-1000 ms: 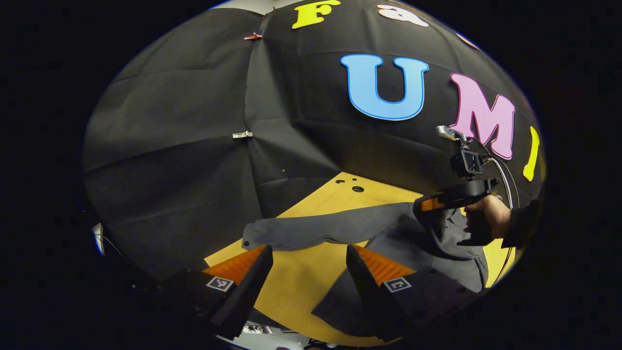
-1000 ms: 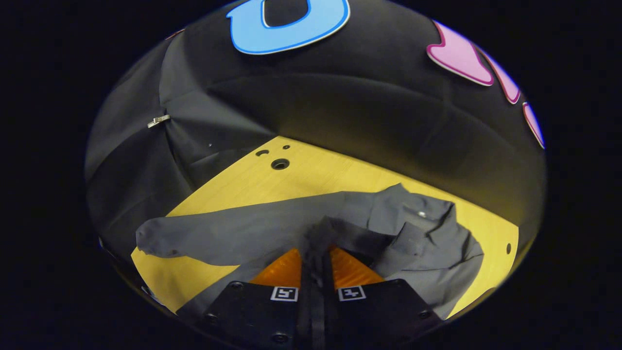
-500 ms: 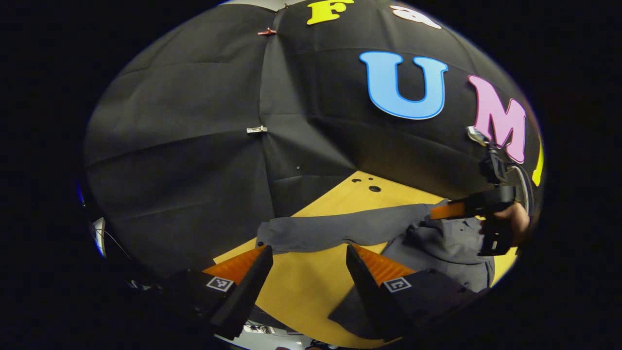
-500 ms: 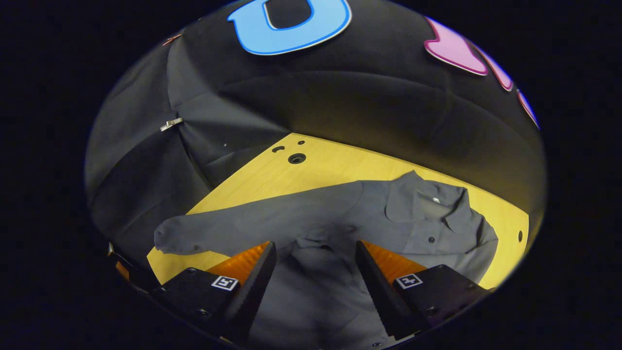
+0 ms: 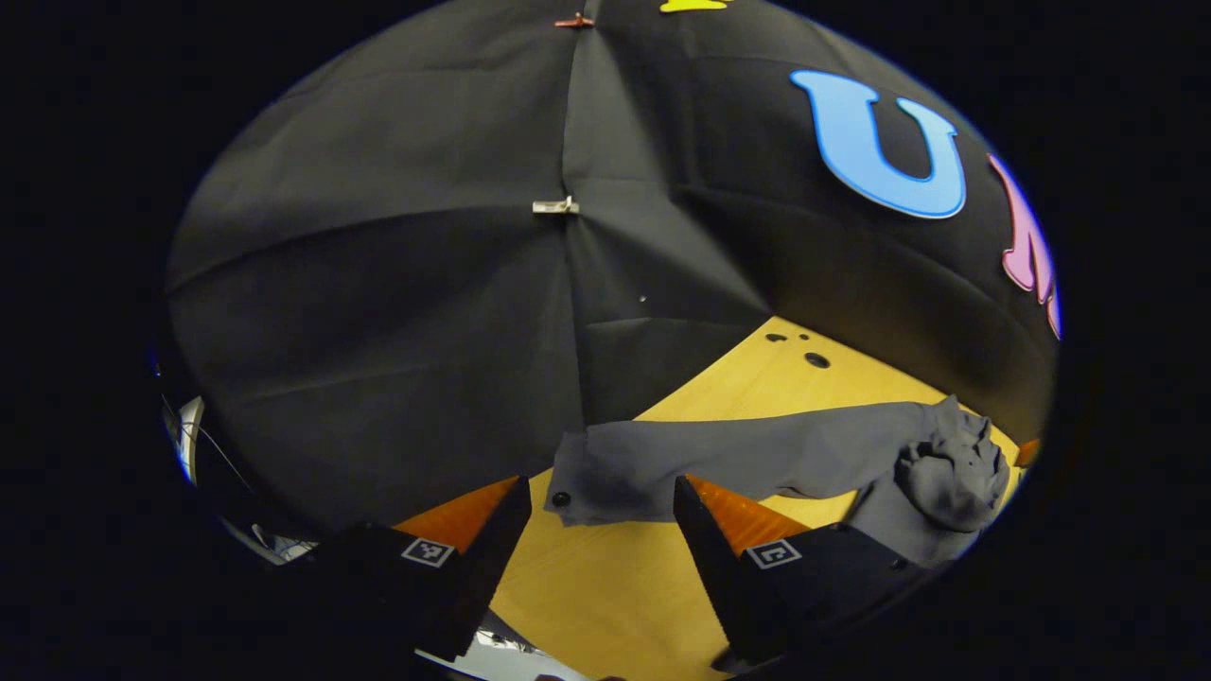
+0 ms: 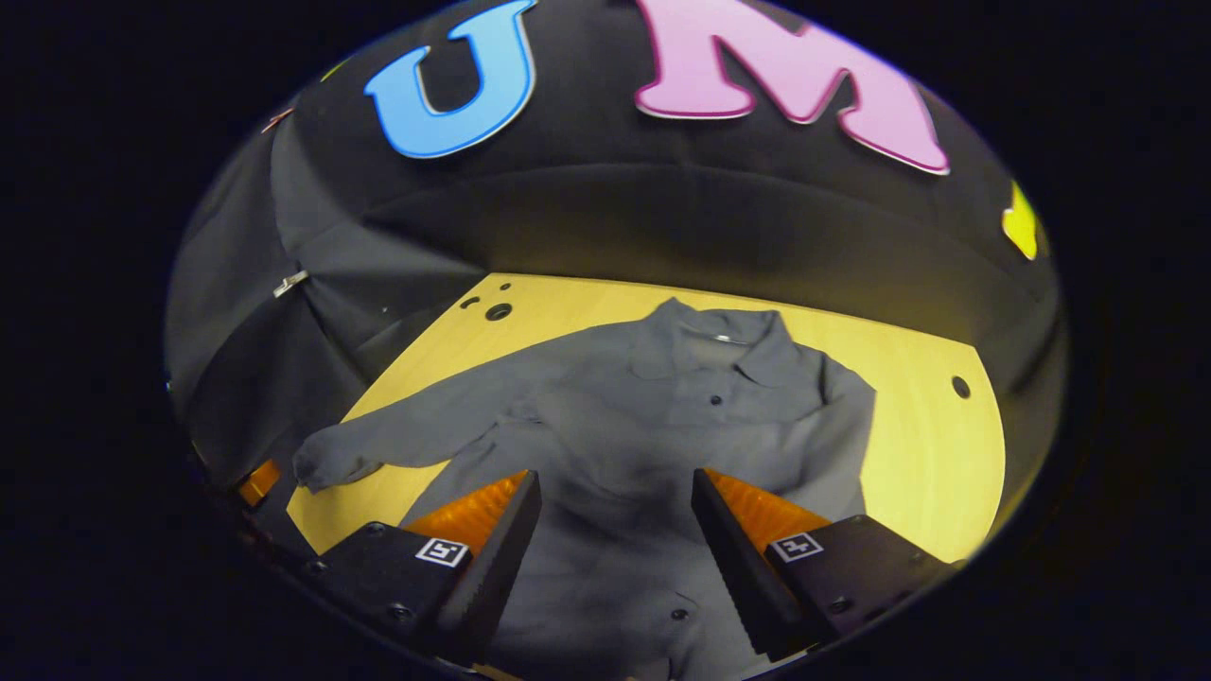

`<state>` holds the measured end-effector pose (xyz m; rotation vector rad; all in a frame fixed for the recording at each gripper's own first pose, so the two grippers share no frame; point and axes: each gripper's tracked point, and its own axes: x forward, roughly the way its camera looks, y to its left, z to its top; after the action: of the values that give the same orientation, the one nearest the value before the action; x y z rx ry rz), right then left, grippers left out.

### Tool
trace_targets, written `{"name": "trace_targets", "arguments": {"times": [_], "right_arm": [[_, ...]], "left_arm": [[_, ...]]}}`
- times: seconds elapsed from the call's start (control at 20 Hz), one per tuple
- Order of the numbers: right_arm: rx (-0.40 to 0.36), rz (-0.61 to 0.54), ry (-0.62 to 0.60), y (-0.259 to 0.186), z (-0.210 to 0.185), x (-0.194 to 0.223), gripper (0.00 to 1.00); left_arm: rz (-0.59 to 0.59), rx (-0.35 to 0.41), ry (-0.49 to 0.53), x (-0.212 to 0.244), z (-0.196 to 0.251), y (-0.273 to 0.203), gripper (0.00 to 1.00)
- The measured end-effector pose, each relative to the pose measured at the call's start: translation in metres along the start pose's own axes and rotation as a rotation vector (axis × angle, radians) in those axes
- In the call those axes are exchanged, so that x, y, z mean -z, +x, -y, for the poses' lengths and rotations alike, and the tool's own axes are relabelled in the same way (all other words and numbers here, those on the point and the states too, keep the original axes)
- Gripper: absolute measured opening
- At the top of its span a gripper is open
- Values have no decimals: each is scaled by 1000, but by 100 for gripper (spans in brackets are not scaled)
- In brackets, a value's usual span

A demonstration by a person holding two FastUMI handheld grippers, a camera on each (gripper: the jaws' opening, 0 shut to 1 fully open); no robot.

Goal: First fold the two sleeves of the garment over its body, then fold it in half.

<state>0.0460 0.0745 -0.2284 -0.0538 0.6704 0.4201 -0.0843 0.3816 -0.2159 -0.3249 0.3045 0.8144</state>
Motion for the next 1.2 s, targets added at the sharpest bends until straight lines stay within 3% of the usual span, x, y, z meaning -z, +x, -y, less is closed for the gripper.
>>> {"name": "trace_targets", "arguments": {"times": [0.3, 0.35, 0.4, 0.85, 0.95, 1.05, 1.2], "right_arm": [[127, -17, 131, -37, 66, 39, 99], [147, -20, 145, -44, 74, 46, 99], [165, -25, 153, -48, 81, 54, 99], [265, -34, 272, -89, 118, 96, 99], [282, -19, 279, -95, 124, 97, 99], [295, -2, 300, -104, 127, 98, 99], [316, 9, 342, -118, 135, 109, 99]], "left_arm": [[-69, -48, 27, 21, -12, 63, 96], [-76, -46, 39, 20, -12, 70, 92], [-87, -41, 50, 22, -11, 78, 96], [-162, -3, 63, 42, 11, 109, 94], [-165, 29, 85, 43, 23, 112, 80], [-159, 60, 100, 42, 29, 111, 60], [-145, 88, 125, 43, 35, 112, 18]]}}
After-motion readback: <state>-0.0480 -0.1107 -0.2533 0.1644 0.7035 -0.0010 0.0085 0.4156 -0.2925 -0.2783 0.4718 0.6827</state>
